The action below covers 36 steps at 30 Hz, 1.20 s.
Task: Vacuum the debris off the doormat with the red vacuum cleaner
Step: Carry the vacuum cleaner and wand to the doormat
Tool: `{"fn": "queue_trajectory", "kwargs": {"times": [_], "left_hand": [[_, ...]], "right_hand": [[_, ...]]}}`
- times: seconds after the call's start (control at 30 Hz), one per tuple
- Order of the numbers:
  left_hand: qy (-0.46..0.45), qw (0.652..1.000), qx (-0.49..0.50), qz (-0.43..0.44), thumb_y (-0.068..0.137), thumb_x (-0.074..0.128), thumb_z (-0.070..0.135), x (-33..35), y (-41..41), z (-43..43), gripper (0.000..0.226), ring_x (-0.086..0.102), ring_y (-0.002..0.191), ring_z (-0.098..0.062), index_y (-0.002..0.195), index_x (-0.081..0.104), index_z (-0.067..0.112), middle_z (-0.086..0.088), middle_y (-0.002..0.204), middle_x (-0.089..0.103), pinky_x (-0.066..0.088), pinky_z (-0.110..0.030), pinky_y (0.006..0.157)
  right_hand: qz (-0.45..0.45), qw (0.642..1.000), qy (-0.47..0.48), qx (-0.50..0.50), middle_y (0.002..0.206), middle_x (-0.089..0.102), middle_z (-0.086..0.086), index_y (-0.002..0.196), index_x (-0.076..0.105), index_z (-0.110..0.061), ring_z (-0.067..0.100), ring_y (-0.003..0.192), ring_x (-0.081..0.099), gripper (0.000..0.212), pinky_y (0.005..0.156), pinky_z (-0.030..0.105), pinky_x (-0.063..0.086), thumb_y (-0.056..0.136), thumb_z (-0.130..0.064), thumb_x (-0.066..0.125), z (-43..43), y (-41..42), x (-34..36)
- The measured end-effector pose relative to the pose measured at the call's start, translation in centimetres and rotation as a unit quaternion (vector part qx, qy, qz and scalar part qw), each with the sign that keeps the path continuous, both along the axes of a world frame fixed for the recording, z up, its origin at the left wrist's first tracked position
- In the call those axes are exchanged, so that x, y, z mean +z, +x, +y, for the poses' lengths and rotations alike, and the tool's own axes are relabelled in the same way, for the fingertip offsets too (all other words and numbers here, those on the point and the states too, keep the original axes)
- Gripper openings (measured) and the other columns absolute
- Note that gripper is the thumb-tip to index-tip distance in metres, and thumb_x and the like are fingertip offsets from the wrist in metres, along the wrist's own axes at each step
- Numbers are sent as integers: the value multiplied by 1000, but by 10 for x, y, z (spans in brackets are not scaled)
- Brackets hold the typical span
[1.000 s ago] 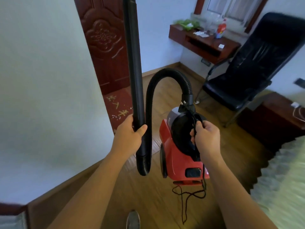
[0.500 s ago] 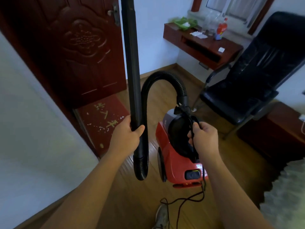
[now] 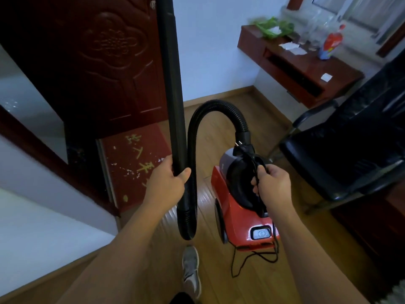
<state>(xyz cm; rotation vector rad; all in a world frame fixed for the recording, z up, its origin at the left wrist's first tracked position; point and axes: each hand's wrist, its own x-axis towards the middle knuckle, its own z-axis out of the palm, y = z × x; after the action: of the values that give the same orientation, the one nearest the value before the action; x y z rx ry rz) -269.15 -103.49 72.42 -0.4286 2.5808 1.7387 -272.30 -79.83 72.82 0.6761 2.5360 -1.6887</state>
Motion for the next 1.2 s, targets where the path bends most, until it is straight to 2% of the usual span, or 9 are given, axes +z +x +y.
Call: {"fn": "queue_trajectory", "kwargs": {"times": [0.1, 0.27, 0.53, 0.63, 0.87, 1.07, 1.2], "left_hand": [[4, 1000, 4, -11, 97, 64, 26, -17, -45, 11, 22, 60, 96, 1, 113, 56, 39, 20, 103, 64, 51, -31, 85], [5, 1000, 11, -29, 97, 64, 26, -37, -118, 28, 24, 62, 96, -2, 120, 60, 30, 16, 103, 66, 46, -20, 74], [-10, 998, 45, -52, 97, 63, 27, -55, -198, 56, 21, 65, 91, -7, 117, 60, 32, 13, 101, 67, 53, -30, 77], [-16, 996, 59, -59, 98, 63, 26, -61, -217, 74, 23, 64, 90, -5, 120, 60, 30, 14, 101, 67, 50, -25, 71], [-32, 990, 113, -75, 98, 62, 28, -91, -240, 119, 24, 60, 91, 0, 122, 59, 29, 17, 101, 64, 46, -24, 70], [-28, 982, 156, -107, 98, 63, 28, -146, -253, 132, 27, 57, 91, 4, 125, 59, 29, 21, 102, 63, 41, -20, 68], [-35, 977, 160, -133, 98, 63, 26, -198, -265, 133, 25, 57, 89, 3, 123, 58, 28, 21, 99, 62, 40, -19, 65]], "right_hand": [[-2, 1000, 10, 8, 58, 61, -2, 85, 69, -16, 15, 52, 55, 28, 55, 35, 48, 102, -25, 49, 8, -45, -13], [-10, 999, 36, 29, 60, 63, 0, 86, 68, -14, 15, 52, 56, 26, 58, 38, 51, 103, -23, 50, 19, -118, -32], [-26, 997, 46, 58, 60, 64, 2, 85, 67, -9, 14, 50, 57, 28, 59, 39, 52, 102, -22, 49, 44, -209, -60], [-37, 996, 42, 75, 61, 64, 1, 86, 67, -9, 13, 49, 57, 28, 56, 36, 50, 103, -22, 48, 58, -232, -71], [-55, 987, 22, 148, 64, 63, 3, 88, 65, -6, 12, 50, 56, 30, 53, 32, 47, 104, -22, 46, 85, -273, -105], [-81, 980, 29, 177, 65, 63, 2, 87, 64, -6, 10, 49, 57, 31, 54, 30, 49, 104, -23, 45, 99, -301, -163], [-95, 978, 40, 184, 67, 64, 2, 86, 64, -8, 3, 46, 56, 31, 48, 21, 46, 105, -23, 44, 103, -313, -220]]}}
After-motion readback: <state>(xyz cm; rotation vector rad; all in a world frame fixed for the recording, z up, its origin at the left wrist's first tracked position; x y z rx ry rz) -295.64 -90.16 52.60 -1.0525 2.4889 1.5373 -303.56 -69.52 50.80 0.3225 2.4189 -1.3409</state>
